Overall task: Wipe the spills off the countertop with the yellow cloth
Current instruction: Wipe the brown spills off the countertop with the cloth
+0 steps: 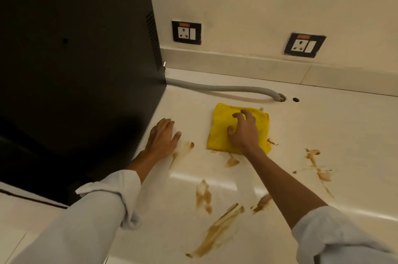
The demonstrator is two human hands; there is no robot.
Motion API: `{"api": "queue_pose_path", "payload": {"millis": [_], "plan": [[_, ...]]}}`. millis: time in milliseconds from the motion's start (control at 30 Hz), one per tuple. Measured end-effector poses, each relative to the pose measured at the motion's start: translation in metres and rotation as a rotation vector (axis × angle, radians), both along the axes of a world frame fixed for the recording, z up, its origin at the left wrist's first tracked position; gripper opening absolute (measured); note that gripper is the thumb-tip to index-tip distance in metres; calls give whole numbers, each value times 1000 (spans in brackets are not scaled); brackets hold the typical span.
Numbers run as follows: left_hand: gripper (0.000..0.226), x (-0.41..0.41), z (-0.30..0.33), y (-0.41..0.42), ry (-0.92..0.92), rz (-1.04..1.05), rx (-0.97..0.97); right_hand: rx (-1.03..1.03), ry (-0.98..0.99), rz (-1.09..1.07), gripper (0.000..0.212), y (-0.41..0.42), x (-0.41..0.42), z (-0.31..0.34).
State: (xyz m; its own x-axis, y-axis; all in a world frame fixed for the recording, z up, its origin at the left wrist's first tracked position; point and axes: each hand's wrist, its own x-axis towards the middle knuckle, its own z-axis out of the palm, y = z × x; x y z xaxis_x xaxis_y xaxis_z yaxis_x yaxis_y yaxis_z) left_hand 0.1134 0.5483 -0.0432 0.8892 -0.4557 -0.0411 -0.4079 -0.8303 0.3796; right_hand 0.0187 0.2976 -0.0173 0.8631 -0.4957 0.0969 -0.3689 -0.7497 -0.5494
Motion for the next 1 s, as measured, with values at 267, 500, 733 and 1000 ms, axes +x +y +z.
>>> {"api": "queue_pose_path", "payload": {"millis": [267, 500, 733, 1000], "plan": [[68, 5, -33, 30, -11, -6, -150, -292, 244, 99, 87, -2, 16, -51], [63, 4, -30, 33, -16, -2, -246, -312, 282, -7, 84, -11, 23, -56], [62, 6, -33, 33, 14, 15, -341, -309, 335, -3, 79, -20, 61, -53], [60, 8, -23, 36, 116, 117, -640, -337, 304, 153, 84, 63, 85, -59]]}}
